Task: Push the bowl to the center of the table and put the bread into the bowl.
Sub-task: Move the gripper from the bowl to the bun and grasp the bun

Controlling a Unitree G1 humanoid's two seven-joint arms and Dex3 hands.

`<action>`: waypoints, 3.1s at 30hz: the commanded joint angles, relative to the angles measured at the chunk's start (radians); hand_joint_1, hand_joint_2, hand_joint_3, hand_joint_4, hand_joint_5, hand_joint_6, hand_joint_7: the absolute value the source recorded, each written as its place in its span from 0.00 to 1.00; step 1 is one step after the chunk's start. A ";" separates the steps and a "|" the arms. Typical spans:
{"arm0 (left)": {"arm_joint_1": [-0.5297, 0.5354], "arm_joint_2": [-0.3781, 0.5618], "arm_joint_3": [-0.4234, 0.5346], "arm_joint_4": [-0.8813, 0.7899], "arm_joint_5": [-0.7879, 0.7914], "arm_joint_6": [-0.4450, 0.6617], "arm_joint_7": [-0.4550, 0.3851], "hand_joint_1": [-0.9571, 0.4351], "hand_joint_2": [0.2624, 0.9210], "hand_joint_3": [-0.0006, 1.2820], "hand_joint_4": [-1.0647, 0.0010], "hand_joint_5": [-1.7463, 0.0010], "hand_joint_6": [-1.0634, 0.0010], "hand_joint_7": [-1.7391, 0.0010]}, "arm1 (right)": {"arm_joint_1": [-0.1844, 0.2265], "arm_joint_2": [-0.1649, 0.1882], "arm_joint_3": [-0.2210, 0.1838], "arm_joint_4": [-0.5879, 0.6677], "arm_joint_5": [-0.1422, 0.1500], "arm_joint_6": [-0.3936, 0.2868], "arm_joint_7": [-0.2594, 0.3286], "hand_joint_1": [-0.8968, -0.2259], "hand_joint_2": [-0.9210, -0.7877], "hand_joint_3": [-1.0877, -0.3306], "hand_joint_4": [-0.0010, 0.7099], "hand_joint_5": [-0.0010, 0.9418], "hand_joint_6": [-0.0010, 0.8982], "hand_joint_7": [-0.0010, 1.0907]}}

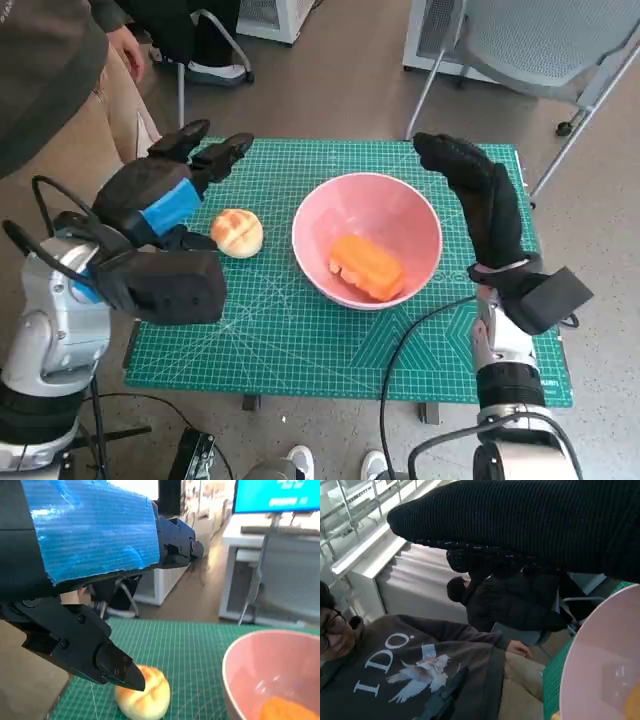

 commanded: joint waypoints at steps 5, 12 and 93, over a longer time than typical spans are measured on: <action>-0.085 -0.050 -0.090 0.180 0.047 0.006 0.025 0.72 0.63 0.00 0.94 1.00 0.79 1.00 | 0.005 -0.010 -0.008 0.013 0.024 0.010 0.032 0.31 0.00 0.33 0.19 0.00 0.00 0.38; -0.191 -0.098 -0.162 0.394 0.087 0.026 0.031 0.71 0.63 0.00 0.95 1.00 0.80 1.00 | 0.015 -0.018 -0.015 -0.001 0.033 0.016 0.046 0.31 0.00 0.33 0.19 0.00 0.00 0.38; -0.573 -0.352 -0.469 1.457 0.128 -0.074 0.167 0.58 0.67 0.01 0.82 0.98 0.83 1.00 | 0.072 -0.040 -0.039 -0.066 0.054 0.059 0.042 0.27 0.00 0.38 0.19 0.00 0.00 0.38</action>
